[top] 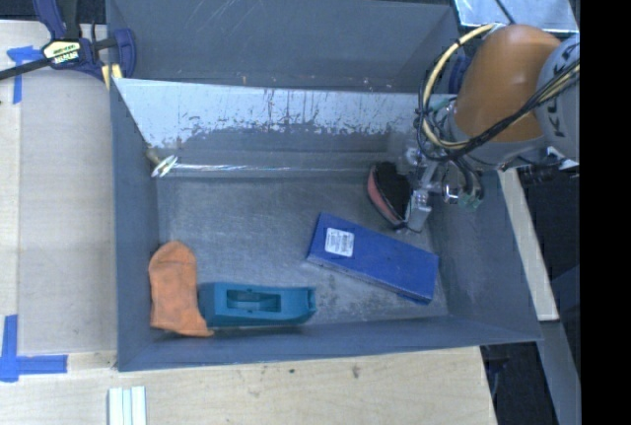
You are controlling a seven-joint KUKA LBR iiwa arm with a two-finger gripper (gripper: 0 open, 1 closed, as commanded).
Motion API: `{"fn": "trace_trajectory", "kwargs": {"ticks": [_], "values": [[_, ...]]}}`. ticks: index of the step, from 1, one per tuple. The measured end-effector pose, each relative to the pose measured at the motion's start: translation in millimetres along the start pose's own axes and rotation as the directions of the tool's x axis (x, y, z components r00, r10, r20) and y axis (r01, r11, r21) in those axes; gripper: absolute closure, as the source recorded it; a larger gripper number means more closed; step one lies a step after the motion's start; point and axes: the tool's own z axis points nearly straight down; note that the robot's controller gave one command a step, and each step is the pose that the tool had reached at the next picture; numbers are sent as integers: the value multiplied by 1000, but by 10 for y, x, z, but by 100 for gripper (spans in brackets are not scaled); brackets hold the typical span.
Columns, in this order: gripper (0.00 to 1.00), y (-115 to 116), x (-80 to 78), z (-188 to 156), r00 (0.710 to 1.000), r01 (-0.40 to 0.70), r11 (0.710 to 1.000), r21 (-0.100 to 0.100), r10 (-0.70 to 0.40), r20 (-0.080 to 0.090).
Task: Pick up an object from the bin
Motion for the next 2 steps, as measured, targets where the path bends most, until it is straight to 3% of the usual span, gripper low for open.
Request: {"fn": "trace_trajectory", "kwargs": {"ticks": [1, 2], "values": [[100, 210, -77, 272, 1000, 7, 1000, 0, -7, 13], [100, 210, -77, 272, 1000, 8, 1000, 0, -8, 13]]}}
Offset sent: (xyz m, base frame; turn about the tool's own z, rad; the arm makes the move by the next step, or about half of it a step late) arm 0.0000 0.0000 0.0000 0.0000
